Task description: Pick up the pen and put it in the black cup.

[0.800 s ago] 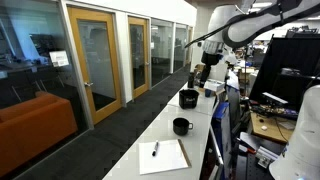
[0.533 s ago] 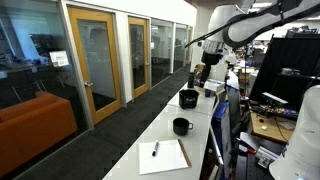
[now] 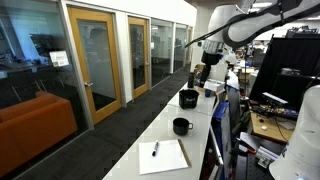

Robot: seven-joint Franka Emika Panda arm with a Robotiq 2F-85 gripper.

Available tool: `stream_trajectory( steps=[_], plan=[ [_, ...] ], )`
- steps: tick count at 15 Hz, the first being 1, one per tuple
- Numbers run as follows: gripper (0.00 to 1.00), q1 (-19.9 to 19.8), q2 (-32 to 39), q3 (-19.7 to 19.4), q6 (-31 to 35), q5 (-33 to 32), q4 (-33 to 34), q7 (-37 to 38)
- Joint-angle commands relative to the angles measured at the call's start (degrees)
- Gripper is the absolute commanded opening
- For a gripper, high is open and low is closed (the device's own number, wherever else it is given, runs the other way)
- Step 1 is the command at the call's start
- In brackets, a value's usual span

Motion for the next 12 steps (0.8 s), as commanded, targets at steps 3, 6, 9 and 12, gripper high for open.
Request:
stream_trajectory(
  steps=[3,6,9,12],
  plan=[
    [1.00,-0.19,3.64,0.80,3.77,-0.03,-0.31,1.30],
    [1.00,-0.40,8.55,1.40,7.37,-0.20,0.03,3.06],
    [1.00,-0.78,13.68,1.79,11.38,-0.59,0.90,4.73],
    [1.00,-1.16,18.22,1.83,15.56,-1.12,0.88,6.24]
  ],
)
